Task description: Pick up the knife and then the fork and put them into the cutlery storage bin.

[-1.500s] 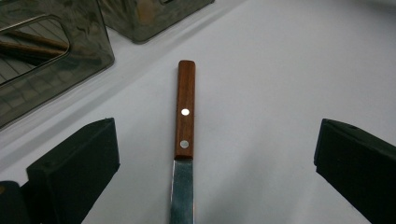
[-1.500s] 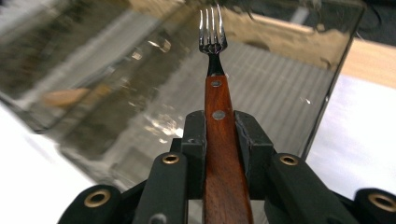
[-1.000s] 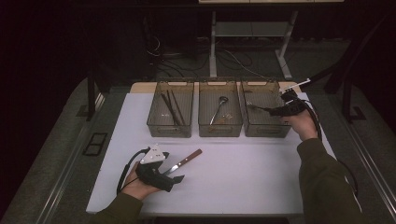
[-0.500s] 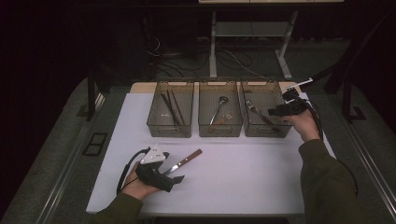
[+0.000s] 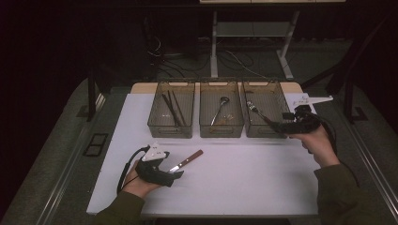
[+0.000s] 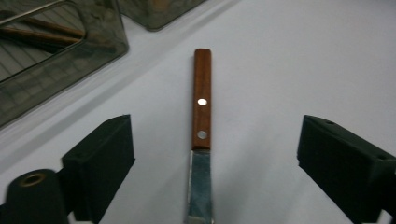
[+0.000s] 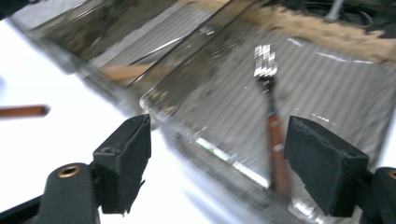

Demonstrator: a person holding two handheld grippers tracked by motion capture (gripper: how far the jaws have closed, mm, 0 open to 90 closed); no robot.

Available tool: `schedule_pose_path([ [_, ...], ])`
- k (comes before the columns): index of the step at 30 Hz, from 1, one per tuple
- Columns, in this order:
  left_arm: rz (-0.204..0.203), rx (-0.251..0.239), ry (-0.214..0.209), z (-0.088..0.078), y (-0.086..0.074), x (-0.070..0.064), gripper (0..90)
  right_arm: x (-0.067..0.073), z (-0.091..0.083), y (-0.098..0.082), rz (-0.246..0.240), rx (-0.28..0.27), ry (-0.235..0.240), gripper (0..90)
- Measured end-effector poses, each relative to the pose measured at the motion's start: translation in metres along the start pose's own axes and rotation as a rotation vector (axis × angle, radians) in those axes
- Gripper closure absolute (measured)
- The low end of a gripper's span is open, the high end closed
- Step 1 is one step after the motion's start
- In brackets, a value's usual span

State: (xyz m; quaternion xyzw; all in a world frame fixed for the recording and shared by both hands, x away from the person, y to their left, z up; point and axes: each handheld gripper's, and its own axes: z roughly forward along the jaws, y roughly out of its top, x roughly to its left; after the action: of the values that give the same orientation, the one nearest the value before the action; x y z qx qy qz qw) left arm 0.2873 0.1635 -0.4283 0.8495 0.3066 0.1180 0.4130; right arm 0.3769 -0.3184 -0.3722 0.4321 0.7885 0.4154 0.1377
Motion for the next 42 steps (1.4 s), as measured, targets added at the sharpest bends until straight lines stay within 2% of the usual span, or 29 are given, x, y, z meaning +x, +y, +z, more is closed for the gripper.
schedule_pose_path([
  [4, -0.01, 0.024, 0.013, 0.005, 0.002, 0.009, 23.5, 0.014, -0.007, -0.017, -0.019, -0.026, 0.062, 20.4],
  [8, -0.033, 0.042, -0.01, 0.012, 0.001, 0.014, 36.4, 0.03, -0.013, -0.034, -0.028, -0.049, 0.122, 19.9],
  [11, -0.013, 0.071, -0.026, 0.016, 0.002, 0.015, 43.2, 0.042, -0.016, -0.05, -0.027, -0.055, 0.171, 19.1],
  [15, 0.026, 0.104, -0.026, 0.022, 0.004, 0.011, 55.2, 0.057, -0.016, -0.07, -0.083, -0.045, 0.175, 18.0],
  [20, 0.045, 0.126, -0.038, 0.029, 0.004, 0.01, 65.4, 0.07, -0.014, -0.087, -0.109, -0.012, 0.212, 15.5],
  [23, 0.056, 0.133, -0.044, 0.03, 0.004, 0.009, 68.5, 0.074, -0.01, -0.089, -0.124, 0.014, 0.218, 15.5],
  [28, 0.064, 0.139, -0.055, 0.031, 0.004, 0.007, 74.4, 0.075, -0.008, -0.089, -0.13, 0.016, 0.224, 15.5],
  [33, 0.077, 0.146, -0.054, 0.032, 0.005, 0.007, 76.3, 0.075, -0.008, -0.089, -0.133, -0.008, 0.237, 14.2],
  [36, 0.07, 0.157, -0.068, 0.032, 0.006, 0.009, 76.8, 0.075, -0.006, -0.089, -0.144, -0.01, 0.236, 13.3],
  [42, 0.073, 0.172, -0.064, 0.033, 0.009, 0.008, 77.2, 0.074, -0.004, -0.089, -0.149, 0.008, 0.235, 12.4],
])
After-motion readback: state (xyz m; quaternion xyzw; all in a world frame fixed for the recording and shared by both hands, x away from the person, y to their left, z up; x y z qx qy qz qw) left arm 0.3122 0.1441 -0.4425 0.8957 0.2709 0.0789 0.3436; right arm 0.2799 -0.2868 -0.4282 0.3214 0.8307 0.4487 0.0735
